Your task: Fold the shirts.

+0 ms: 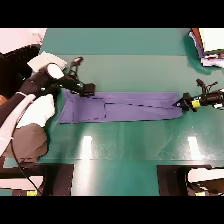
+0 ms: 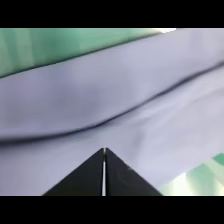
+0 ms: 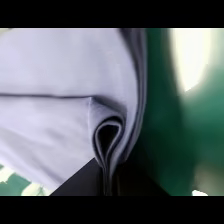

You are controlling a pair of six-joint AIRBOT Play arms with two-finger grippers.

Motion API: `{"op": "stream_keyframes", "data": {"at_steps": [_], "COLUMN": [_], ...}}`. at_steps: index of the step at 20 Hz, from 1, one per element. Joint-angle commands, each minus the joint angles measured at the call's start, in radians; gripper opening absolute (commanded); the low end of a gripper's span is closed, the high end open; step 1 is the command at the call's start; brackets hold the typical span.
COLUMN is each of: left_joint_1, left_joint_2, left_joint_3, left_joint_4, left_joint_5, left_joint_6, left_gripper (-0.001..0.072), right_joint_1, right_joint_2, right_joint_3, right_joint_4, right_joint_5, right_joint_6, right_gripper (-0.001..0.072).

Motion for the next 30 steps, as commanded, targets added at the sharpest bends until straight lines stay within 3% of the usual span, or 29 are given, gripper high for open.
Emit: {"op": "stream_keyframes", "data": {"at_steps": [1,9,16,21,26,27,28,29,30], "left_joint_1": [-0.108,-0.29,-0.292,-0.145,0.138,0.188,0.236,0.277,0.313], "left_joint_2": [-0.09,-0.401,-0.431,-0.293,-0.007,0.04,0.083,0.116,0.144], "left_joint_3": [0.044,0.368,0.383,0.383,0.383,0.383,0.383,0.383,0.383], "left_joint_4": [-0.061,-0.072,-0.083,0.023,0.227,0.251,0.269,0.274,0.274], "left_joint_5": [0.089,0.02,0.026,-0.047,-0.151,-0.161,-0.172,-0.182,-0.195], "left_joint_6": [-0.022,-0.043,-0.057,-0.077,-0.072,-0.065,-0.066,-0.066,-0.066], "left_gripper": [0.0019,0.0019,0.0019,0.0019,0.002,0.002,0.002,0.002,0.002], "right_joint_1": [0.022,0.272,0.479,0.612,0.909,0.98,1.036,1.083,1.11], "right_joint_2": [0.076,0.27,0.22,0.158,-0.016,-0.071,-0.121,-0.172,-0.215], "right_joint_3": [0.089,0.407,0.543,0.587,0.7,0.744,0.785,0.828,0.867], "right_joint_4": [0.026,0.028,0.14,0.21,0.233,0.23,0.225,0.223,0.223], "right_joint_5": [0.067,0.13,0.093,0.024,-0.129,-0.163,-0.185,-0.191,-0.172], "right_joint_6": [-0.002,0.175,0.208,0.207,0.179,0.151,0.107,0.067,0.063], "right_gripper": [0.0016,0.0016,0.0016,0.0016,0.0019,0.0047,0.0211,0.0453,0.0538]}}
